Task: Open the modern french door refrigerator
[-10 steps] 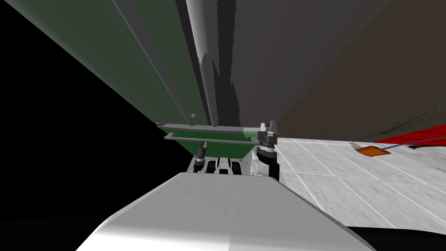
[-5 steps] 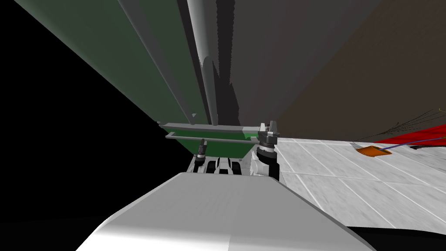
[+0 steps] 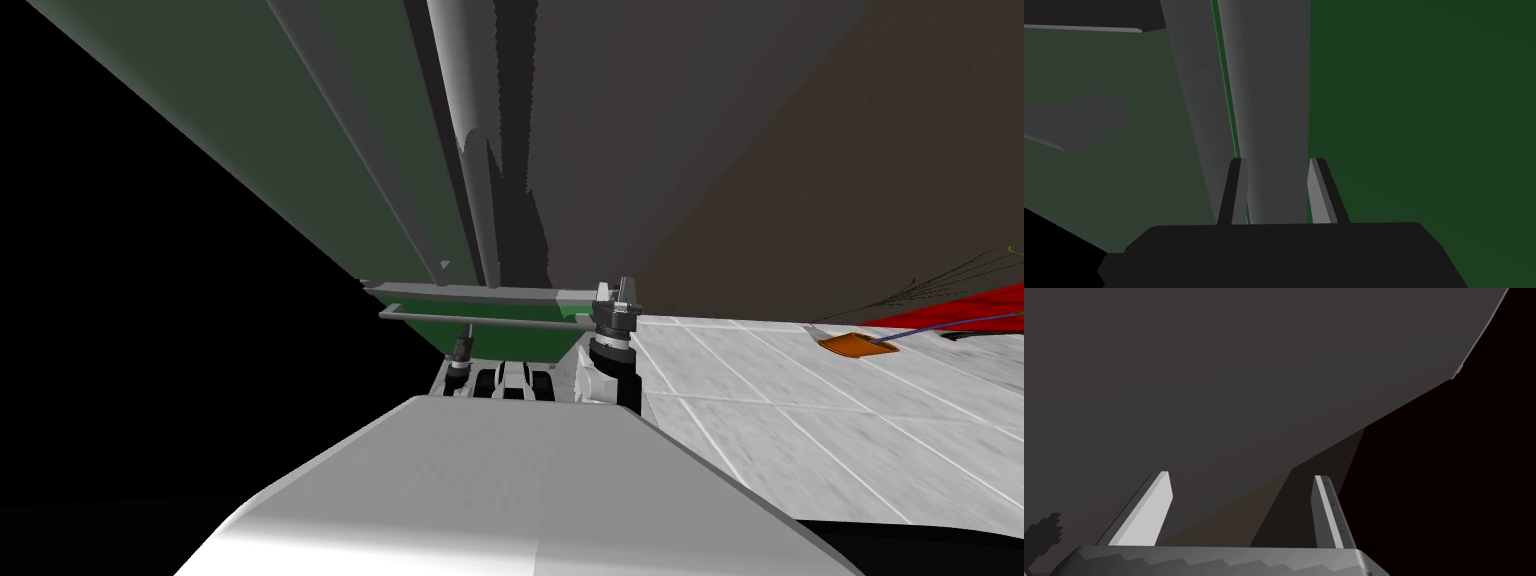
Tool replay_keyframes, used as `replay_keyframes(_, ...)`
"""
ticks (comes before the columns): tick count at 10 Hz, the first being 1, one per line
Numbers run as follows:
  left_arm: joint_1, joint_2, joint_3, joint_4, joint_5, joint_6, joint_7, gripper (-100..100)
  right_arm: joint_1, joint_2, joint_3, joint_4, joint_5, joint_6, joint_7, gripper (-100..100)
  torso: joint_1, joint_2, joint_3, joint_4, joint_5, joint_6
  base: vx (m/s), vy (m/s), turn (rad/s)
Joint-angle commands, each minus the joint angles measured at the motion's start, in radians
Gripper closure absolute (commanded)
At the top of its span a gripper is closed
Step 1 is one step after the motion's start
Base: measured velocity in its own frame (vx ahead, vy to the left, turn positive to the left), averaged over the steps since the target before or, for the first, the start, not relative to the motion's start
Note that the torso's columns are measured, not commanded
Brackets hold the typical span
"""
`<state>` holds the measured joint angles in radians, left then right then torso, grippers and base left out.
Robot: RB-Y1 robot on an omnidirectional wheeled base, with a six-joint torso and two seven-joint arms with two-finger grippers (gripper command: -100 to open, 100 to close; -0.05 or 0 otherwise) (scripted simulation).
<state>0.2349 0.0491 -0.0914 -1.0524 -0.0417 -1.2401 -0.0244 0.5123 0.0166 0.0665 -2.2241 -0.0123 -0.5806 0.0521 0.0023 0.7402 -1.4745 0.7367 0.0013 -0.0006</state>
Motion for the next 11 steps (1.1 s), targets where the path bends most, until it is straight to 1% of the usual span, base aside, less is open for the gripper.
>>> replay_keyframes(1, -0.01, 0.004, 0.001, -0.026, -0.001, 0.055, 0.006, 100, 0.0, 0.0, 0.0, 0.0, 0.0, 0.0, 0.0, 0, -0.002, 0.004, 0.003, 0.002, -0.001, 0.0, -0.187, -0.014, 0.035)
replay_keyframes(3, -0.02, 0.006, 0.001, -0.042, -0.001, 0.087, 0.01, 100, 0.0, 0.0, 0.0, 0.0, 0.0, 0.0, 0.0, 0, -0.003, 0.001, 0.0, 0.002, -0.002, 0.0, -0.172, -0.01, 0.025)
replay_keyframes(4, -0.019, 0.006, 0.002, -0.027, -0.001, 0.072, 0.009, 100, 0.0, 0.0, 0.0, 0.0, 0.0, 0.0, 0.0, 0, -0.004, -0.001, -0.001, 0.003, -0.003, 0.001, -0.083, -0.004, 0.007)
replay_keyframes(6, -0.001, 0.002, 0.0, -0.051, -0.009, 0.083, 0.012, 100, 0.0, 0.0, 0.0, 0.0, 0.0, 0.0, 0.0, 0, -0.004, -0.003, -0.003, 0.002, -0.002, 0.001, -0.14, 0.005, 0.017)
replay_keyframes(9, 0.023, -0.003, -0.004, -0.089, -0.022, 0.09, 0.016, 100, 0.0, 0.0, 0.0, 0.0, 0.0, 0.0, 0.0, 0, -0.002, 0.003, 0.001, 0.004, -0.002, 0.0, -0.201, 0.032, 0.002)
replay_keyframes(10, 0.022, -0.002, -0.005, -0.08, -0.021, 0.094, 0.015, 100, 0.0, 0.0, 0.0, 0.0, 0.0, 0.0, 0.0, 0, -0.002, 0.002, 0.001, 0.005, -0.003, -0.001, -0.1, 0.008, -0.006)
replay_keyframes(11, -0.008, -0.021, -0.019, -0.049, -0.022, 0.098, -0.005, 100, 0.0, 0.0, 0.0, 0.0, 0.0, 0.0, 0.0, 0, -0.003, -0.004, -0.003, 0.004, -0.004, 0.0, -0.117, 0.056, 0.083)
